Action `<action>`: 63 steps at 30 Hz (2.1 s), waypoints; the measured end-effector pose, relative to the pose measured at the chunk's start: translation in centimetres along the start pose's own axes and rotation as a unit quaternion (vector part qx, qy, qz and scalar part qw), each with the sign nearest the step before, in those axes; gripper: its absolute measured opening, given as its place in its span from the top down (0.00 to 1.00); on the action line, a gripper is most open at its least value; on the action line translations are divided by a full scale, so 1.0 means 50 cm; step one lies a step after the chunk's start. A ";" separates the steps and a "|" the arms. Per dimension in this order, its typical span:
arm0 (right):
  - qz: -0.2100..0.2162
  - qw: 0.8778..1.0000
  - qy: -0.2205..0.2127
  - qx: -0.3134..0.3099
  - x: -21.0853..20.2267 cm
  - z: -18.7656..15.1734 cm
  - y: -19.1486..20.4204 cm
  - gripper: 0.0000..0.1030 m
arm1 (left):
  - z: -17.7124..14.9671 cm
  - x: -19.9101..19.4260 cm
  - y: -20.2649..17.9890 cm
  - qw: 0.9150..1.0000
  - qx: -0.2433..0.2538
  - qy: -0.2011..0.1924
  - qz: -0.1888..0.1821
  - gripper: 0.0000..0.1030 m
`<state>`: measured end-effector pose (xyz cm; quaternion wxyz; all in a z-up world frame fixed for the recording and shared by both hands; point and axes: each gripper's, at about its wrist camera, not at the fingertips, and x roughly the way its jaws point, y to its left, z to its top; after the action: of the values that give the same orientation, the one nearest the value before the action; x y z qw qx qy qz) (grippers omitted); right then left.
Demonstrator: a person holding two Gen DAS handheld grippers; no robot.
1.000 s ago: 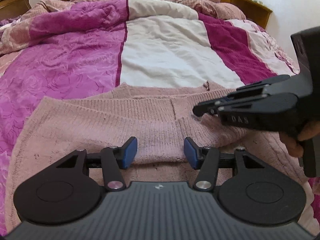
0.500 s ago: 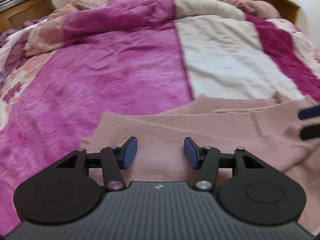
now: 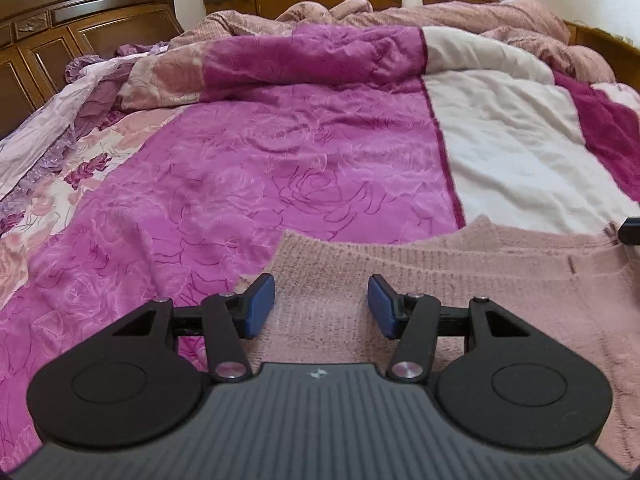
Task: Fold small clothes
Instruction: 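Pinch the cardigan's folded edge with the right gripper and pull it straight, then open the right gripper and withdraw it from the cardigan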
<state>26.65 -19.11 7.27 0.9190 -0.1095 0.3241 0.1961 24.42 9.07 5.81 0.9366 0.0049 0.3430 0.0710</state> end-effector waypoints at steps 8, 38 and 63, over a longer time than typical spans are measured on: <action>-0.038 0.984 -0.054 0.164 -0.131 -0.077 -0.163 0.39 | 0.004 -0.050 0.007 0.999 0.003 -0.022 -0.040 0.42; -0.123 0.985 -0.014 0.118 -0.125 -0.111 -0.136 0.72 | -0.052 -0.041 0.000 0.999 0.002 0.010 -0.032 0.39; -0.082 0.965 -0.057 0.241 -0.270 -0.162 -0.033 0.48 | -0.075 -0.204 0.018 0.998 -0.025 0.053 -0.039 0.31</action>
<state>13.25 -27.14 9.79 0.9482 0.1004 0.2984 0.0425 14.20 8.39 9.56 0.9190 -0.0354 0.3904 0.0427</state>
